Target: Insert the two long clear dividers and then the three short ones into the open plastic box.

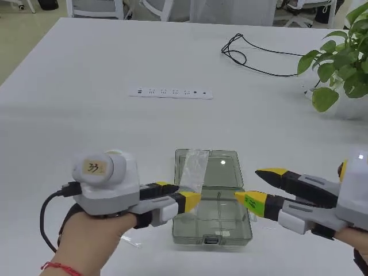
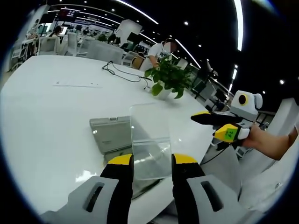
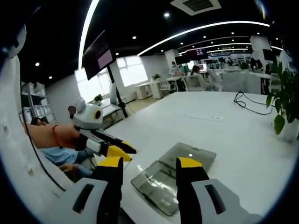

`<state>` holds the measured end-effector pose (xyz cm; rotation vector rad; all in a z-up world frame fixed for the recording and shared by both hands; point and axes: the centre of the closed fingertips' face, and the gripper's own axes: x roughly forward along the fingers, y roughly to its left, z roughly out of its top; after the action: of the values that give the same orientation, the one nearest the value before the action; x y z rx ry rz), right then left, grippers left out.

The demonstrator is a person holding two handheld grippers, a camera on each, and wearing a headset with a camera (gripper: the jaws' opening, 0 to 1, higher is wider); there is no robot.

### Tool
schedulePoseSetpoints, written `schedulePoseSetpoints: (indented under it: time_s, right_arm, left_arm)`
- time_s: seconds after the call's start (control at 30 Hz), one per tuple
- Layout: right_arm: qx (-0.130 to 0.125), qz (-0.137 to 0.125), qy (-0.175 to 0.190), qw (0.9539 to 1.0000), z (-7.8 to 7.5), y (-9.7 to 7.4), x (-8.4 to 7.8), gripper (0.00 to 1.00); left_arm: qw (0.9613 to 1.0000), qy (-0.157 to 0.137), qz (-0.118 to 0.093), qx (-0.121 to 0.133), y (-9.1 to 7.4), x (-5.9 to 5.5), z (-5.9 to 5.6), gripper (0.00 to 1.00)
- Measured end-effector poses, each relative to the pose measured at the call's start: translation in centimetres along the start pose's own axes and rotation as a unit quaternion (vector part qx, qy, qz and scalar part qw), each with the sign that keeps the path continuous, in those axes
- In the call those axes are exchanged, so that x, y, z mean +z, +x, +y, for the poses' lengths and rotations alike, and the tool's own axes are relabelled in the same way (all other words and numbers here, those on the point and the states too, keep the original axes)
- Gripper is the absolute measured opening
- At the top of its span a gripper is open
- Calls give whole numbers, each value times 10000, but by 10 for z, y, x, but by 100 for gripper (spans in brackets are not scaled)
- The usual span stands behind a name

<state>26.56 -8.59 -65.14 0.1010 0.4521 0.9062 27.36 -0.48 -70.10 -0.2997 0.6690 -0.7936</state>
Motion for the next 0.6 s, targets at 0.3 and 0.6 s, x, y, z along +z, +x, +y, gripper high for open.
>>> schedulePoseSetpoints:
  time_s: [0.3,0.6]
  right_arm:
    - [-141,-20,471,9988,13,13,0,34]
    - [-302,4,764,9966,11,17,-5,31]
  left_arm:
    - [9996,254,-31,-108,5,-1,-17,30]
    - [9988,430,-45,-211,12,-3,-32,30]
